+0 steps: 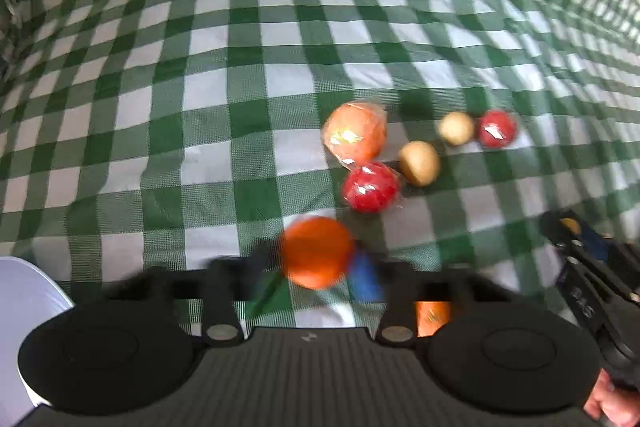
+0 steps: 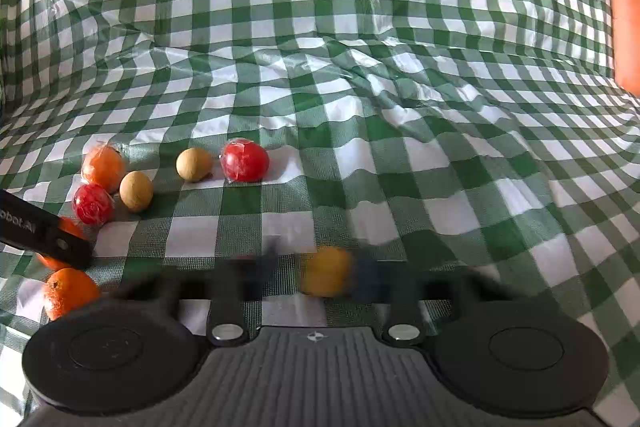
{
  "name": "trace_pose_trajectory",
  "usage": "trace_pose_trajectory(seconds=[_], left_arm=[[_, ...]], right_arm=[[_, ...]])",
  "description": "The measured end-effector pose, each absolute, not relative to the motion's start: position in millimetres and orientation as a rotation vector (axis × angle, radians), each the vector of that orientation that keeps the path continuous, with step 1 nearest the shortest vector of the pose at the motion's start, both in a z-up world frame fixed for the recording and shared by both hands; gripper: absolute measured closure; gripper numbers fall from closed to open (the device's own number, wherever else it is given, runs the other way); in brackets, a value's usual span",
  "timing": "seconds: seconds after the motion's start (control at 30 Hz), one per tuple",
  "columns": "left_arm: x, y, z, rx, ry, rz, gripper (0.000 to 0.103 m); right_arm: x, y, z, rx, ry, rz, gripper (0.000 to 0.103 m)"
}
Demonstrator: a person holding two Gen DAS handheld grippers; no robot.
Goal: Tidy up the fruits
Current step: 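Grasp an orange with the left tool while the right tool grasps a yellow fruit, then carry the orange and yellow fruit over the blue plate with both tools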
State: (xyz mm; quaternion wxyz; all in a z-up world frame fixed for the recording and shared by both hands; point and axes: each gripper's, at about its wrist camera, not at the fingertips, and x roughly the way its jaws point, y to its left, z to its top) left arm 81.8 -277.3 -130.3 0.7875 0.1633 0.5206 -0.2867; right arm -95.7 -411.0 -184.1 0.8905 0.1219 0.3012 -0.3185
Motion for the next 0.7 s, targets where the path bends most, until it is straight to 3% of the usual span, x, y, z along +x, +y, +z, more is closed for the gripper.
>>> trace_pose_trajectory(seconds=[0.4, 0.7], left_arm=[[59, -207, -64, 0.290, 1.095, -0.640, 0.065], [11, -71, -3, 0.263, 1.057, -0.564, 0.065]], right_arm=[[-128, -362, -123, 0.273, 0.573, -0.666, 0.076], [-150, -232, -58, 0.228, 0.549, -0.393, 0.076]])
